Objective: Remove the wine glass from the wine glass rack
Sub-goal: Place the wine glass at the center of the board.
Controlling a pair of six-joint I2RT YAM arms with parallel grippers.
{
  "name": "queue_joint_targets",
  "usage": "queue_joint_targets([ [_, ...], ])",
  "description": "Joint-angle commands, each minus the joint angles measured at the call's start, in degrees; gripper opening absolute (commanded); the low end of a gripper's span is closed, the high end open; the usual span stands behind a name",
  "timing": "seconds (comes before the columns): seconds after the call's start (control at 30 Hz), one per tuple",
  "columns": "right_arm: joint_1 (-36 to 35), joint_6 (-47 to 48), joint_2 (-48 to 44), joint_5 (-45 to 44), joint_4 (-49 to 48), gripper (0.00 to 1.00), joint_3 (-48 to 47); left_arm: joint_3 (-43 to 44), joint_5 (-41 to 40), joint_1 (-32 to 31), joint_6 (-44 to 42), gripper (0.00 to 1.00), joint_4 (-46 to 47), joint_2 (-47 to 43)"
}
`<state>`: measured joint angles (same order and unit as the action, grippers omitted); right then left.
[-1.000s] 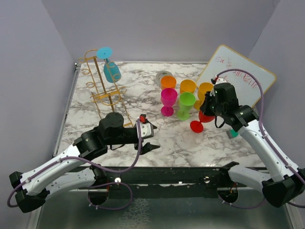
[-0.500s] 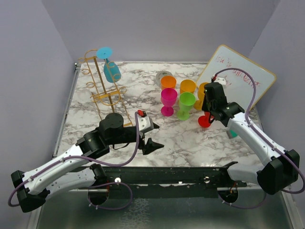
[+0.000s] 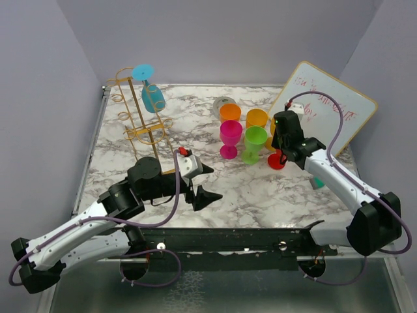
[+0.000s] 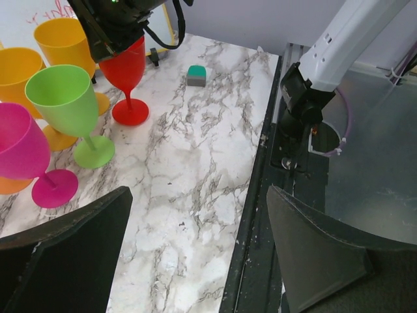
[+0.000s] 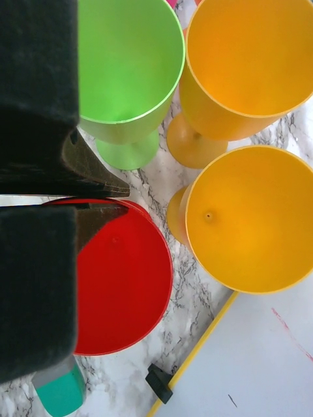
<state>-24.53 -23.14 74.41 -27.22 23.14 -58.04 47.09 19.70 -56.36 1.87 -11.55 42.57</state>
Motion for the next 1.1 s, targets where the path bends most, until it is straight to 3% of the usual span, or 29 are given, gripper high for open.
queue_joint_targets([
  [0.0,-0.10,-0.16,1.26,-0.17,-1.31,0.08,0.47,-1.26,-1.29,0.11,1.35,0.86,0.12,-0.19],
  [0.37,-0.08,0.54,0.99,-0.75,1.21,0.20,-1.43,-1.48,-1.52,0.11,-0.08,0.86,-1.00,0.63],
  [0.83,-0.12,2.79,-0.20,0.25,7.19,0.25,-8.52,0.39,-3.00,0.11,2.20,0.86,-2.05,1.88],
  [1.07,-0.09,3.93,-4.09,8.04,8.61,0.27,-12.98,2.31,-3.06,0.11,2.71,0.86,-2.07,3.00],
])
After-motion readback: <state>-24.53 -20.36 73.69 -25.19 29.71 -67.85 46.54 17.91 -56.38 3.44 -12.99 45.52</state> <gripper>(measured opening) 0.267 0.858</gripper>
